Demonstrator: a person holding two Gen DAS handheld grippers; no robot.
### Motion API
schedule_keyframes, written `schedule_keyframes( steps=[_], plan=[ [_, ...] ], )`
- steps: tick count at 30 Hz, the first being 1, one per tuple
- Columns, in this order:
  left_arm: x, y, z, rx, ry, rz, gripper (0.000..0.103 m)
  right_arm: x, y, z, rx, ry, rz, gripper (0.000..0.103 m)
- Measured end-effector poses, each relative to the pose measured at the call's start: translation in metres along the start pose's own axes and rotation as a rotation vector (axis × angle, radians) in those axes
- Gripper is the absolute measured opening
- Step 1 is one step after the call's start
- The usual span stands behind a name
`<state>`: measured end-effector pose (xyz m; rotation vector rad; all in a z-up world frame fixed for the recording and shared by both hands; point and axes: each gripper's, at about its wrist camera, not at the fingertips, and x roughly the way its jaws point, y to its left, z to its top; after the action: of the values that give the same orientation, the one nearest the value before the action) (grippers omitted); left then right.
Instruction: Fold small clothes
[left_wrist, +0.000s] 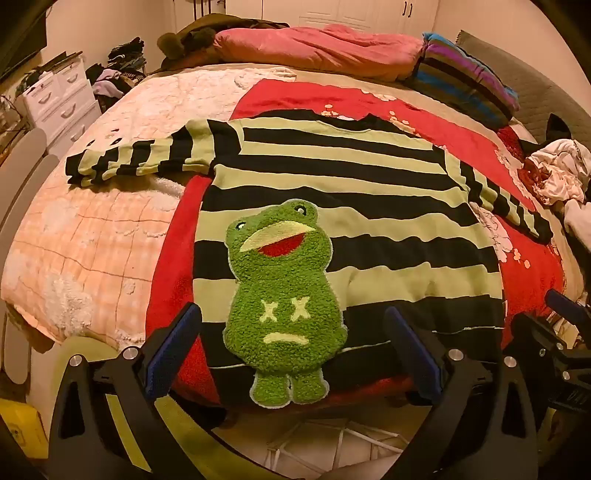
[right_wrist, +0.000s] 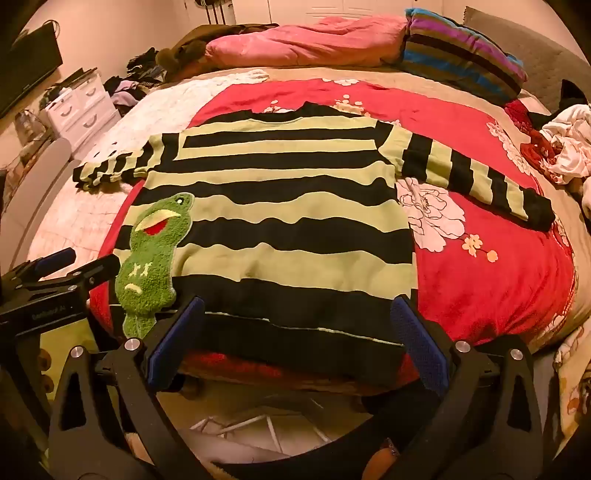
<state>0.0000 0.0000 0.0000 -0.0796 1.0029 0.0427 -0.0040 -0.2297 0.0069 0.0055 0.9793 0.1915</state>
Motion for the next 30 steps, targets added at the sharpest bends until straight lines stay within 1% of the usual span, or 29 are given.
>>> schedule_keyframes(
  steps=[7,23,30],
  plan=[
    [-0.0010,0.0003,0.0002,-0.001,-0.001,-0.007,0.099,0.0000,0.0004,-0.0001,0.002,-0.001,0.009,0.095],
    [-0.0005,0.0006,0.0002,-0.001,-0.001,-0.007,0.099,0.0007,0.0028,-0.0006,-0.006,-0.001,-0.001,0.095],
    [0.0010,-0.0063,-0.0008,0.001,-0.001,-0.005,0.099,0.0009,0.0031,-0.0007,-0.008,-0.001,0.000,0.095]
  ],
)
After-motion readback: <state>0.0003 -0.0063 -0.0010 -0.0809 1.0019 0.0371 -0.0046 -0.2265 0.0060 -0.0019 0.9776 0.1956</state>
